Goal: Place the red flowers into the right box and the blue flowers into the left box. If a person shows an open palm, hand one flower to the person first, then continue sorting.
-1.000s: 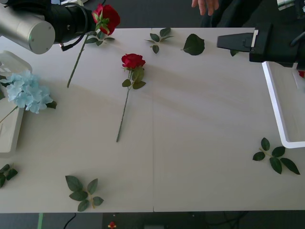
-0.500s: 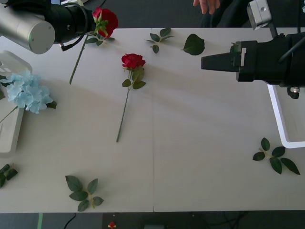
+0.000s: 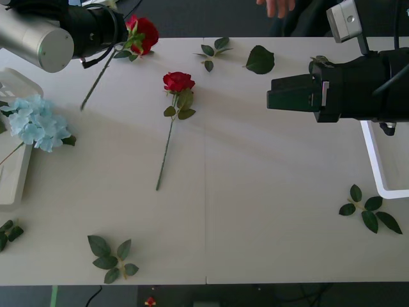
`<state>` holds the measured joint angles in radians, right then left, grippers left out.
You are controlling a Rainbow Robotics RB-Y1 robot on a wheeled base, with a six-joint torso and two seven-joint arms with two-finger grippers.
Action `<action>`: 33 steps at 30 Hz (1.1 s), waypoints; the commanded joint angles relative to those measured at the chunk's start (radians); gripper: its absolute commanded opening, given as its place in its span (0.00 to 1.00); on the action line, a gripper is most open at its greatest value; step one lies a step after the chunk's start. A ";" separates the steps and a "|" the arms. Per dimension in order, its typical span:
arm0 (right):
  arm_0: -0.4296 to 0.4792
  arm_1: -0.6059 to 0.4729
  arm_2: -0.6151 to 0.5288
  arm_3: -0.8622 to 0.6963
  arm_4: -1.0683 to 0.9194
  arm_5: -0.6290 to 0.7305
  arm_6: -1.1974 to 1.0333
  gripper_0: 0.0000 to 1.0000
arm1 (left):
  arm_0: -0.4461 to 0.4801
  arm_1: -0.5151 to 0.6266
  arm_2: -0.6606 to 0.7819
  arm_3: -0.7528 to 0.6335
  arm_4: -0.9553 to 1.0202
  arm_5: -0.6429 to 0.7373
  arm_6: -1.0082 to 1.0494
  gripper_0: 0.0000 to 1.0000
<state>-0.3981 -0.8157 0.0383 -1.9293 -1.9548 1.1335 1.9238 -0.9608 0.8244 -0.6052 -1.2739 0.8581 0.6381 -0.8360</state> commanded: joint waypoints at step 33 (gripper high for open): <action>0.024 0.017 0.002 -0.039 -0.038 -0.001 0.057 1.00 | -0.012 0.070 0.039 0.004 -0.085 0.160 -0.048 1.00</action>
<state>-0.3844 -0.8157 0.0383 -1.9304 -1.9791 1.1333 1.9539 -0.9517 0.8479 -0.6051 -1.2603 0.7839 0.7648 -0.8403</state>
